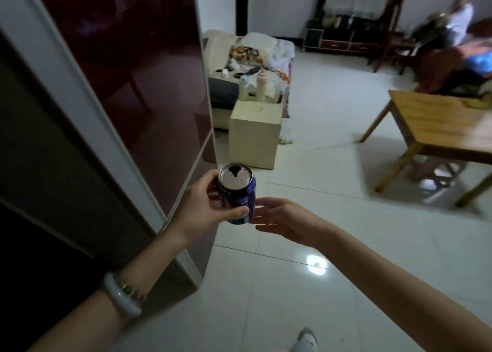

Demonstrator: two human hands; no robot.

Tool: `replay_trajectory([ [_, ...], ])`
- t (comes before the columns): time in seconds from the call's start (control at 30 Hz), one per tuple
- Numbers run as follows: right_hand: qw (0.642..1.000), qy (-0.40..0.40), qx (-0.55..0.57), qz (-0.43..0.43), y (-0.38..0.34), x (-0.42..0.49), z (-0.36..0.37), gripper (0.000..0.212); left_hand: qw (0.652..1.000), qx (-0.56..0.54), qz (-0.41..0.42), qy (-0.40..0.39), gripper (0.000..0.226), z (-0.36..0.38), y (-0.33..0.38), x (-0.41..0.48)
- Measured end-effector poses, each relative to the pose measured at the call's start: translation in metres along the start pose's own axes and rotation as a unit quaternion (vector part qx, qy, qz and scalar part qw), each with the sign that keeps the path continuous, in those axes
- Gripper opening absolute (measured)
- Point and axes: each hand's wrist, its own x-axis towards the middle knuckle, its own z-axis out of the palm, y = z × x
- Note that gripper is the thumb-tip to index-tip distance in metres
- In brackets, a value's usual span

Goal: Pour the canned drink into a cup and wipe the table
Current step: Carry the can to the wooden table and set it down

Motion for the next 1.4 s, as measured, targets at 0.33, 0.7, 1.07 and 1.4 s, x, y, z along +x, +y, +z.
replay_trajectory([
  [0.33,0.979,0.16,0.122,-0.036,0.04,-0.127,-0.136,0.049,0.989,-0.038,0.052,-0.132,0.069,0.169,0.063,0.047],
  [0.7,0.943,0.251,0.213,-0.057,0.09,-0.267,-0.296,0.051,0.974,-0.06,0.083,-0.202,0.063,0.38,0.148,0.052],
  [1.07,0.898,0.337,0.272,-0.083,0.114,-0.333,-0.421,0.047,0.954,-0.067,0.107,-0.272,0.063,0.533,0.197,0.089],
  [1.4,0.866,0.385,0.308,-0.082,0.092,-0.329,-0.573,0.048,0.932,-0.069,0.156,-0.319,0.067,0.66,0.226,0.197],
])
